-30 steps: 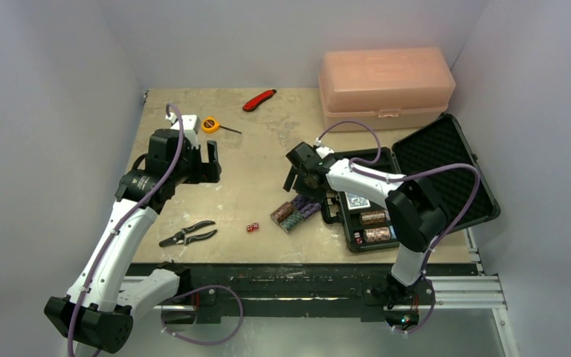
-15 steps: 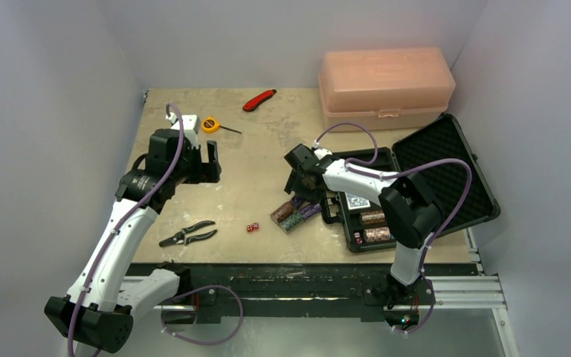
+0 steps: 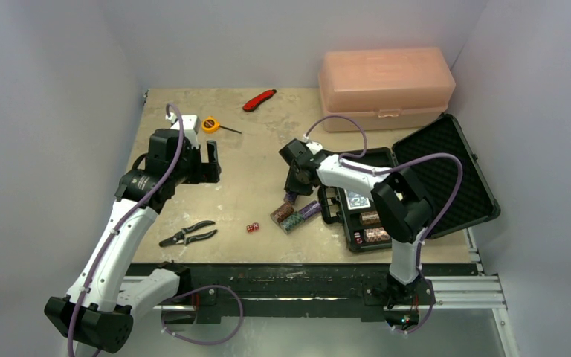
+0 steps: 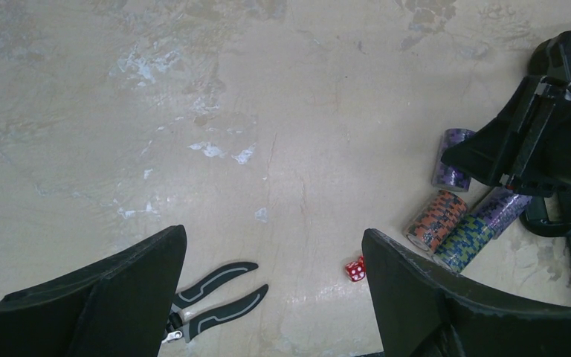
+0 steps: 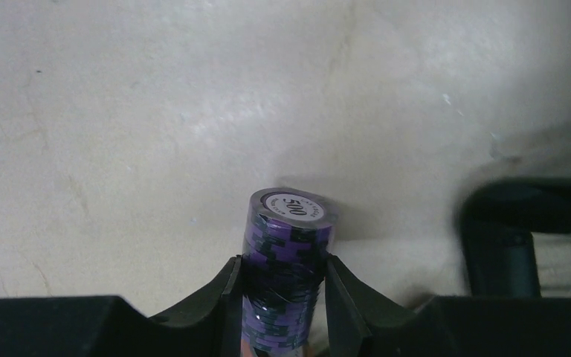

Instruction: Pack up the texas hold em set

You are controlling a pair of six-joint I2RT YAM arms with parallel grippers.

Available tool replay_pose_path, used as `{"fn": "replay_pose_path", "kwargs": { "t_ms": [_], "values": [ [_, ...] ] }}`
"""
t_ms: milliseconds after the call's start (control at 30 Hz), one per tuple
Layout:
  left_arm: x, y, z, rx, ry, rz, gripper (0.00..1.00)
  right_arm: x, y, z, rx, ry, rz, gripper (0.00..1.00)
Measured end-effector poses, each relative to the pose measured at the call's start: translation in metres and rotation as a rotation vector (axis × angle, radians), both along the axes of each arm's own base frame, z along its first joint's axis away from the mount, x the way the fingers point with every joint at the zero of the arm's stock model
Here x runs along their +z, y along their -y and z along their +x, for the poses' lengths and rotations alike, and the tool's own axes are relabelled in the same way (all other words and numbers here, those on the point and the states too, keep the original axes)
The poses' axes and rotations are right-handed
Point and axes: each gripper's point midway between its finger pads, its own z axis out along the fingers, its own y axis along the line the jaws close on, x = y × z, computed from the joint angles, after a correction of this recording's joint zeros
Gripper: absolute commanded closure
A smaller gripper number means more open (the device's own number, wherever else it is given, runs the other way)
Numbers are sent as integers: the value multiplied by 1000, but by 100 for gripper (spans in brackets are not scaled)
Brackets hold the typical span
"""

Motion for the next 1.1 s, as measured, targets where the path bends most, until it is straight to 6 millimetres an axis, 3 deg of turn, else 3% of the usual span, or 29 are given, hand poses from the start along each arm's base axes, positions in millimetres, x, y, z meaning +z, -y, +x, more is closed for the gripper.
{"fn": "replay_pose_path", "kwargs": {
  "t_ms": [267, 467, 633, 900, 1100],
  "values": [
    [0, 0, 0, 1, 1, 1, 12, 2, -17, 27, 158, 47, -74, 80],
    [0, 0, 0, 1, -1, 1, 12, 3, -13, 32, 220, 59, -144, 51],
    [0, 0, 1, 1, -2, 2, 12, 1, -3, 31, 237, 54, -200, 38],
    [-1, 0, 1, 1, -4, 2, 12, 0, 6, 28, 244, 42, -244, 45],
    [-2, 0, 1, 2, -8, 4, 12, 0, 6, 28, 246, 41, -247, 57]
  ]
}}
